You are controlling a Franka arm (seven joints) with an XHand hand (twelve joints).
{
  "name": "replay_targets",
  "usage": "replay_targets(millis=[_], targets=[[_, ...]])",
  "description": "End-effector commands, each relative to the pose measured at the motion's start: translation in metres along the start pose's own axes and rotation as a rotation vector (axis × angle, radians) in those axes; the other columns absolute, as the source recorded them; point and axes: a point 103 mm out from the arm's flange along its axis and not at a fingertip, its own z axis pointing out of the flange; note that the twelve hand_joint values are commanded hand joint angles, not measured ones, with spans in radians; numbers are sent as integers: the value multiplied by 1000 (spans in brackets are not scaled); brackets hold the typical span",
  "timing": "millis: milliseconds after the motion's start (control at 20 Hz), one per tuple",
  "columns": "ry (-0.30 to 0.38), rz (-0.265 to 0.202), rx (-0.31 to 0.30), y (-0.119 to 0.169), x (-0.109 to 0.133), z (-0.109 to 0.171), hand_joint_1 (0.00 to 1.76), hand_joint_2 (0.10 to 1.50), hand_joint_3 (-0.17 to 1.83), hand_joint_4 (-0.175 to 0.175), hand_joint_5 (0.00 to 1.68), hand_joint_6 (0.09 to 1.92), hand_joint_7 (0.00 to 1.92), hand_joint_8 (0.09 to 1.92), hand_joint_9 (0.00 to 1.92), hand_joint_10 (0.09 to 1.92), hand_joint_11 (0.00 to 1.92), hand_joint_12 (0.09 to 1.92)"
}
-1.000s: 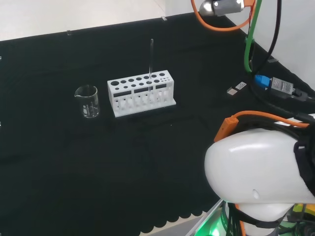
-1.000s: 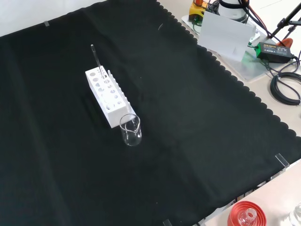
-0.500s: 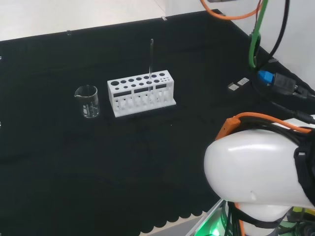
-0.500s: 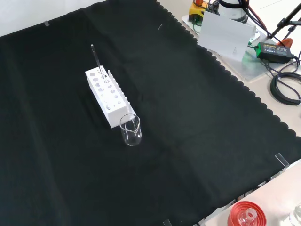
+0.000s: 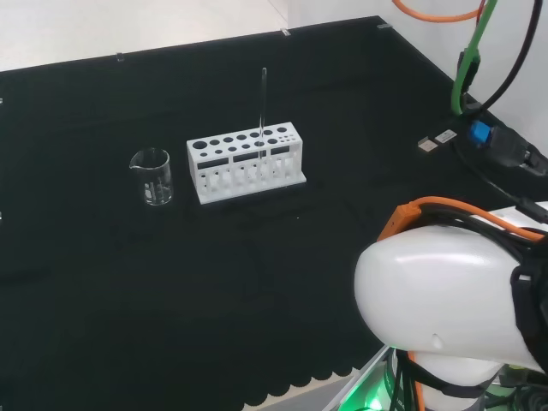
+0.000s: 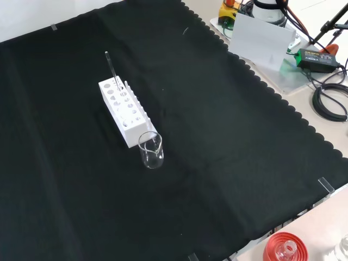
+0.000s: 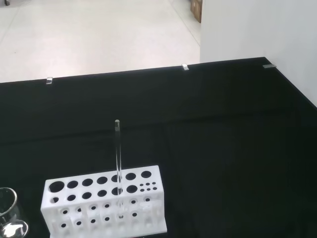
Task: Take the glass rod from the white test tube rack.
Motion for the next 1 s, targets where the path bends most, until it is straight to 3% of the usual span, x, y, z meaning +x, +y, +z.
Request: replay_targets(millis=[50, 100, 200, 350, 450, 800, 1000], targets=[[-68, -99, 14, 3, 21, 5, 608, 811, 371, -9, 129, 87, 6, 647, 52, 908, 0, 1498], [7, -115, 0, 0, -1, 3, 608, 811, 373, -11, 132, 87, 14, 657, 73, 913, 0, 1504], [36, -99, -6, -1, -10, 3, 608, 810, 376, -14, 142, 87, 33, 675, 110, 921, 4, 1514], [3, -113, 15, 4, 4, 4, 608, 807, 382, -19, 162, 87, 76, 706, 163, 919, 24, 1519], [-6, -87, 25, 12, 17, 6, 609, 805, 389, -23, 175, 87, 116, 733, 217, 910, 52, 1515], [35, -63, 20, 37, 10, 11, 607, 803, 402, -35, 214, 87, 221, 779, 342, 892, 109, 1504], [47, -73, 39, 59, 21, 17, 604, 804, 405, -38, 222, 87, 239, 785, 356, 888, 120, 1503]])
